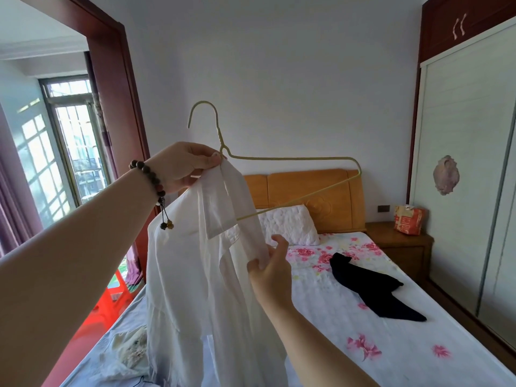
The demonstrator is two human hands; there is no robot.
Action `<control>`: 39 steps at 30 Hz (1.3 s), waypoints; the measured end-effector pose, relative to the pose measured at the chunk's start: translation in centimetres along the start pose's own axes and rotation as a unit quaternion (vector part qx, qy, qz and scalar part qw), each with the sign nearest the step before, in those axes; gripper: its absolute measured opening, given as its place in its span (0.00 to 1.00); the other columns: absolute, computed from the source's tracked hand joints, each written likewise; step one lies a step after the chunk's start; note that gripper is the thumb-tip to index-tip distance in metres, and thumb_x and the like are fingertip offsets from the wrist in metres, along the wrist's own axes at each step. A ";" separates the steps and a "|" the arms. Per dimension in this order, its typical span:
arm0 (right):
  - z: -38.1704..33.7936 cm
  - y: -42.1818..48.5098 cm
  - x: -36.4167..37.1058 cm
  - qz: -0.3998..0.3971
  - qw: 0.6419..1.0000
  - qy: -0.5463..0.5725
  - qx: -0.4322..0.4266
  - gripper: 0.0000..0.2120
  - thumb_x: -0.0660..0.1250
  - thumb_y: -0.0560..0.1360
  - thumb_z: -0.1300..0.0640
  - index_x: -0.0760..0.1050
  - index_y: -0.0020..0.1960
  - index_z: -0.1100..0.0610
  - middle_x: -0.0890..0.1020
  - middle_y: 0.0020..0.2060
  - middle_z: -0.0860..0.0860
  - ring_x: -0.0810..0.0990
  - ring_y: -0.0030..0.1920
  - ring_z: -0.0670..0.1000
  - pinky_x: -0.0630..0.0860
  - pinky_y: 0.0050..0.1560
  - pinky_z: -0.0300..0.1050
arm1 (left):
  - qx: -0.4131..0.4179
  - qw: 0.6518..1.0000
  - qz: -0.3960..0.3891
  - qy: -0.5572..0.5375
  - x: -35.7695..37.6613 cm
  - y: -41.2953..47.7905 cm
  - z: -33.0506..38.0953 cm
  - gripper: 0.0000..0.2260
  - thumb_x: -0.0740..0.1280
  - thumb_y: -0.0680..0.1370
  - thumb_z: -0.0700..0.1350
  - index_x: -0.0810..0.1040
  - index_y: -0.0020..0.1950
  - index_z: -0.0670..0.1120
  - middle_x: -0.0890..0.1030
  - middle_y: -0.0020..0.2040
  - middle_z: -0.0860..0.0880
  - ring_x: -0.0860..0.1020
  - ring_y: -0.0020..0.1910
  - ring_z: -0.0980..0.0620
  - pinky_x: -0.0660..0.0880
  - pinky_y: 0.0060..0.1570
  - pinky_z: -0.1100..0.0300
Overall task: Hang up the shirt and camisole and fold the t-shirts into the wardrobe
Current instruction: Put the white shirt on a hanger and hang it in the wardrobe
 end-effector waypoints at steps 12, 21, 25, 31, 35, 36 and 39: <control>1.9 1.3 -1.5 -0.110 0.982 0.148 0.044 0.05 0.69 0.73 0.62 0.79 0.41 0.53 0.82 0.39 0.50 0.80 0.40 0.45 0.75 0.43 0.39 | -0.010 1.000 0.012 0.001 -0.5 -0.2 -0.7 0.04 0.69 0.74 0.41 0.84 0.44 0.45 0.81 0.46 0.45 0.77 0.46 0.47 0.81 0.43 0.58; 2.0 4.7 -6.7 -0.158 0.924 0.309 0.162 0.07 0.71 0.70 0.66 0.81 0.49 0.63 0.85 0.39 0.53 0.82 0.39 0.50 0.77 0.38 0.39 | -0.019 1.000 0.012 0.013 -2.6 -1.3 -2.6 0.07 0.68 0.75 0.41 0.86 0.40 0.46 0.81 0.44 0.44 0.77 0.44 0.48 0.81 0.43 0.61; 0.7 7.1 -9.2 -0.161 0.926 0.302 0.157 0.06 0.71 0.69 0.65 0.82 0.46 0.61 0.84 0.40 0.53 0.81 0.40 0.50 0.76 0.40 0.40 | -0.031 0.999 0.014 0.017 -3.0 -1.8 -3.5 0.06 0.68 0.76 0.40 0.85 0.45 0.42 0.82 0.49 0.41 0.78 0.46 0.46 0.79 0.50 0.56; -2.0 9.7 -11.3 -0.189 0.933 0.273 0.139 0.04 0.69 0.70 0.67 0.81 0.44 0.61 0.83 0.35 0.51 0.80 0.33 0.46 0.75 0.31 0.34 | -0.028 0.998 0.014 0.057 -2.4 -2.7 -3.5 0.08 0.70 0.75 0.41 0.83 0.51 0.39 0.81 0.54 0.36 0.79 0.47 0.45 0.76 0.59 0.48; -3.4 11.1 -12.2 -0.177 0.947 0.234 0.130 0.06 0.65 0.74 0.69 0.79 0.45 0.62 0.82 0.33 0.51 0.78 0.27 0.43 0.73 0.25 0.34 | -0.024 0.994 -0.003 0.104 -1.8 -3.1 -3.5 0.06 0.72 0.74 0.43 0.85 0.46 0.42 0.82 0.47 0.35 0.78 0.42 0.46 0.77 0.55 0.50; -3.8 11.4 -12.4 -0.171 0.954 0.214 0.124 0.05 0.65 0.74 0.69 0.79 0.45 0.62 0.81 0.34 0.51 0.78 0.28 0.43 0.72 0.24 0.33 | -0.020 0.994 -0.005 0.111 -1.6 -3.2 -3.4 0.05 0.71 0.74 0.43 0.85 0.45 0.42 0.82 0.41 0.39 0.78 0.38 0.50 0.79 0.45 0.58; -5.0 12.5 -13.4 -0.141 0.974 0.156 0.082 0.05 0.67 0.73 0.68 0.79 0.44 0.61 0.81 0.36 0.51 0.78 0.36 0.46 0.75 0.30 0.33 | -0.018 0.992 -0.025 0.124 -0.7 -3.7 -3.4 0.06 0.72 0.72 0.45 0.85 0.45 0.43 0.81 0.35 0.47 0.74 0.32 0.54 0.72 0.33 0.66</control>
Point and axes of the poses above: each hand's wrist, its own y-axis towards the middle knuckle, its own x-axis out of the palm, z = x × y, the point moved 10 cm from there along y, towards the middle knuckle
